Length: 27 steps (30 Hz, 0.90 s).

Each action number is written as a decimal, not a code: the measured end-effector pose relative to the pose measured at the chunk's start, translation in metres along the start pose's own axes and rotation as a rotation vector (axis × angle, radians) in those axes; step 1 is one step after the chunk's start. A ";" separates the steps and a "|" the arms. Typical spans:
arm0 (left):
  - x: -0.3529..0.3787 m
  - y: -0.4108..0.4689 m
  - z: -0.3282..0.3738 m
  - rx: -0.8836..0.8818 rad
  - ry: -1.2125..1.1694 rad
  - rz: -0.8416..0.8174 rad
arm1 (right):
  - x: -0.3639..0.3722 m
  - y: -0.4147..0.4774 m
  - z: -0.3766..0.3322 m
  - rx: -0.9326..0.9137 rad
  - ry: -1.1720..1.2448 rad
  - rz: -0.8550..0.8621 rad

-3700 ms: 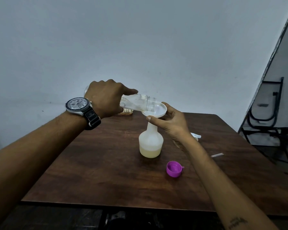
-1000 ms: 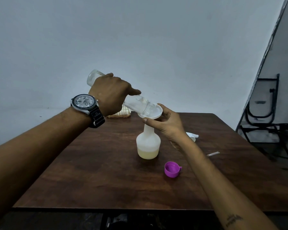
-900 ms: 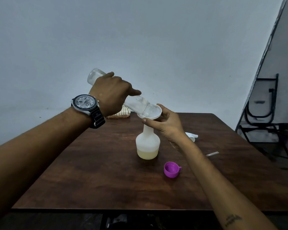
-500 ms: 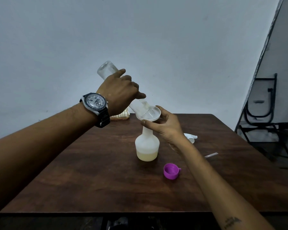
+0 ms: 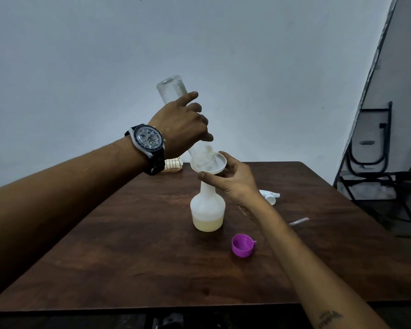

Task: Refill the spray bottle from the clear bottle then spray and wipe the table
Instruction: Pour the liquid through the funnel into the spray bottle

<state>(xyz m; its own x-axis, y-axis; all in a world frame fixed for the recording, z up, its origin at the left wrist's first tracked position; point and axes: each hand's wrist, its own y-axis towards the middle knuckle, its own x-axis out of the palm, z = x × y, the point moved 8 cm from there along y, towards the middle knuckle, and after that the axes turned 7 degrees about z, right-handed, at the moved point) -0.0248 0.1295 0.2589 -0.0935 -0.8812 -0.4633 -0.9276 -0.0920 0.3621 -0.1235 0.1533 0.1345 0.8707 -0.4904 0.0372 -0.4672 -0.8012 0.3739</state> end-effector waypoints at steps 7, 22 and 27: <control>-0.005 0.004 -0.005 0.017 0.008 0.027 | -0.001 0.001 0.001 0.003 -0.002 0.001; -0.034 0.020 -0.035 0.046 -0.033 0.182 | 0.000 -0.001 0.000 -0.005 -0.013 -0.019; -0.042 0.026 -0.036 0.100 -0.039 0.217 | -0.001 0.000 0.001 -0.015 -0.019 -0.030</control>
<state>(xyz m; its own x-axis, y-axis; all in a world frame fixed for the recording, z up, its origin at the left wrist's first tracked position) -0.0324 0.1472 0.3168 -0.3070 -0.8565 -0.4148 -0.9150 0.1458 0.3762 -0.1242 0.1537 0.1338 0.8811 -0.4729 0.0078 -0.4384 -0.8104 0.3886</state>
